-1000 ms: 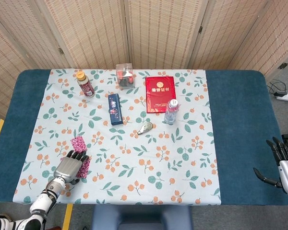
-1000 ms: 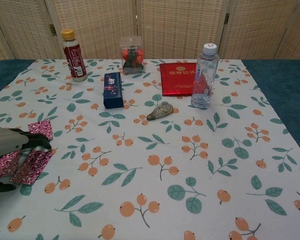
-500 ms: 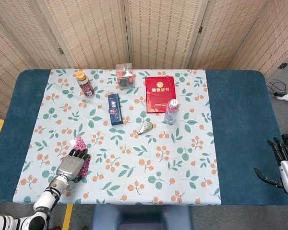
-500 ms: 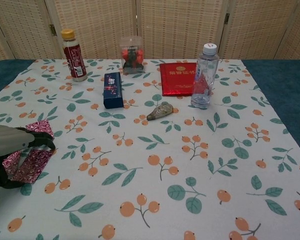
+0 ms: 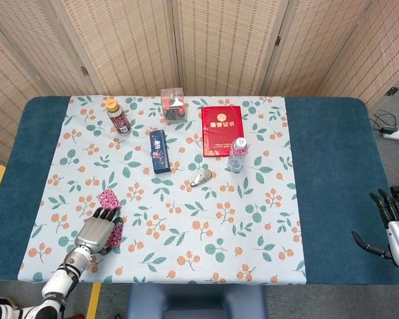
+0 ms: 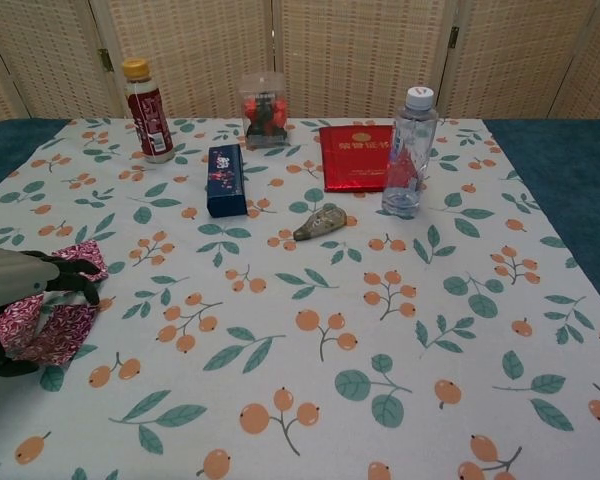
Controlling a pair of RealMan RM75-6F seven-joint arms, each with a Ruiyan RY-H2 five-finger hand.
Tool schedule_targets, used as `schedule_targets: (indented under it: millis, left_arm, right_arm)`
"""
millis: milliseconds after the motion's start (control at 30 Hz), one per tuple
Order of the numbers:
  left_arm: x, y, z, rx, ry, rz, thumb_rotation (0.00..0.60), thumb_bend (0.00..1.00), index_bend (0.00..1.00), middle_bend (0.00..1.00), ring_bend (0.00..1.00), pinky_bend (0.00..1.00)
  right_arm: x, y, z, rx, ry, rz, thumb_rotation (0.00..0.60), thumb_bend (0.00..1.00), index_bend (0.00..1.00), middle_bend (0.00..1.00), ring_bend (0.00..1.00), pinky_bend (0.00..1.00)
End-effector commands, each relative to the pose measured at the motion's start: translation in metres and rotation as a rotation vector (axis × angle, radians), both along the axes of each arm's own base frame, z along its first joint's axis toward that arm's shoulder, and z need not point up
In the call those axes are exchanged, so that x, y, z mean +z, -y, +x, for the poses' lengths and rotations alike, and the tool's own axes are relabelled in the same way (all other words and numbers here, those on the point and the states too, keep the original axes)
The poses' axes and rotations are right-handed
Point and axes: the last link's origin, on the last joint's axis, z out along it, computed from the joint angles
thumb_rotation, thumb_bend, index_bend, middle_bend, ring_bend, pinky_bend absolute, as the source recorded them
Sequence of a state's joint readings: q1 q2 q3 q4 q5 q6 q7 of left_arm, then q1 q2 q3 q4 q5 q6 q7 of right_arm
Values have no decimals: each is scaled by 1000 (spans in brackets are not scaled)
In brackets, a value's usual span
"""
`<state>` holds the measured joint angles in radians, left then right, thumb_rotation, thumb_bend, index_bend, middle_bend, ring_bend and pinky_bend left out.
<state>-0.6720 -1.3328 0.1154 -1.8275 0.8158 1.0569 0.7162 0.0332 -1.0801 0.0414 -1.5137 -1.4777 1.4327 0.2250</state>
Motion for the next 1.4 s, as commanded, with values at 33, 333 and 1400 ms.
schedule_targets:
  millis: [33, 333, 1400]
  left_arm:
    - [5, 4, -1, 3, 3, 8, 586, 335, 247, 0, 0, 0]
    - [27, 10, -6, 41, 39, 81, 589, 336, 234, 0, 0, 0]
    - [31, 10, -29, 154, -71, 185, 595, 338, 203, 0, 0, 0]
  right_arm:
    - [0, 0, 0, 1, 1, 0, 328, 329, 0, 0, 0, 0]
    - [0, 3, 1, 12, 1, 4, 328, 329, 0, 0, 0, 0]
    - [2, 2, -2, 8, 4, 5, 327, 329, 0, 0, 0, 0]
